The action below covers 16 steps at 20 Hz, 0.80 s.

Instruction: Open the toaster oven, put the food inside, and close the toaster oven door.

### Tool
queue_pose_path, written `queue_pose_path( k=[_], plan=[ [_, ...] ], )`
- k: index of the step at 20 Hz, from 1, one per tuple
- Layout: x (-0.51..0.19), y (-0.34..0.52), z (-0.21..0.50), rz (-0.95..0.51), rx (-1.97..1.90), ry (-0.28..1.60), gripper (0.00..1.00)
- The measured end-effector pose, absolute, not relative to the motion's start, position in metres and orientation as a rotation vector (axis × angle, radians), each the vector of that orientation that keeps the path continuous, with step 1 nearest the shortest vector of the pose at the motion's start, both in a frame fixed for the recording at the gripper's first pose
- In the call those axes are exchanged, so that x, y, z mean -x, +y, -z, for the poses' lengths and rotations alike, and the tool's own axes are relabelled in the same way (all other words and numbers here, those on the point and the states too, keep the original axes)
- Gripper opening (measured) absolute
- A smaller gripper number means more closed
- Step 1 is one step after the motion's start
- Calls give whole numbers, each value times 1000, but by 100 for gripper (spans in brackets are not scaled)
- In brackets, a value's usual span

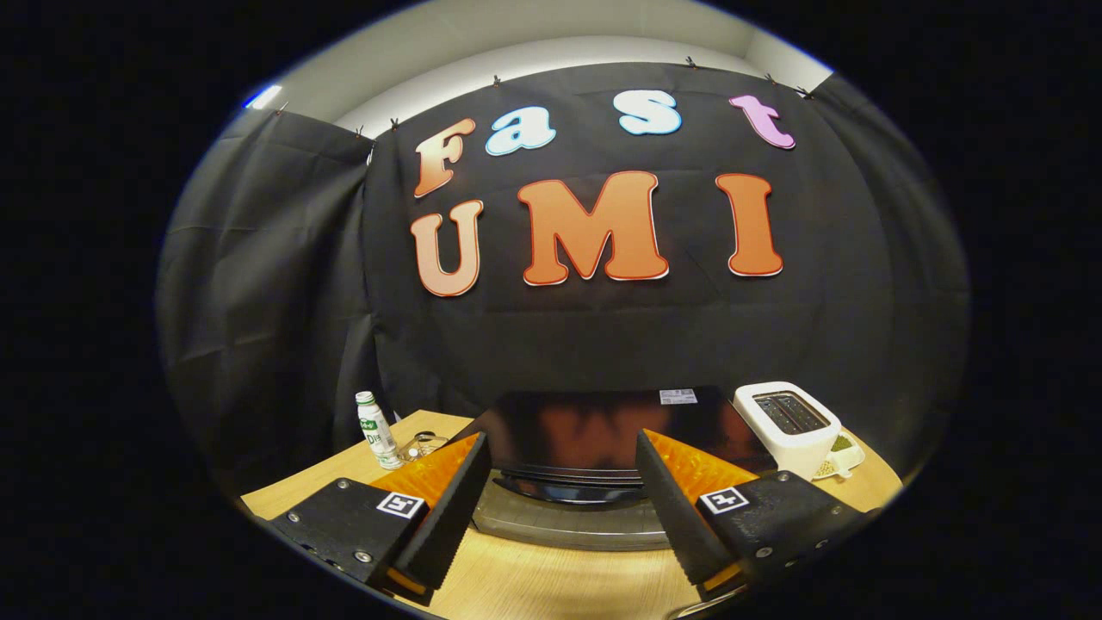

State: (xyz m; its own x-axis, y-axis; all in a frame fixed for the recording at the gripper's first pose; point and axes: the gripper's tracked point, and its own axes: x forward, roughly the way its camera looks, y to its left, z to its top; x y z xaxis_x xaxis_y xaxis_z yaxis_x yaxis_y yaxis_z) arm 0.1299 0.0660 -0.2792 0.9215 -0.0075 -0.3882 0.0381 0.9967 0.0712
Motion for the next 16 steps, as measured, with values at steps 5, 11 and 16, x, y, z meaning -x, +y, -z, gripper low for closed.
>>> queue_pose_path(
  k=[5,11,16],
  plan=[
    [-141,63,313,65,-54,435,100],
    [-158,57,329,112,-35,400,100],
    [-155,54,345,133,-21,438,100]
  ],
)
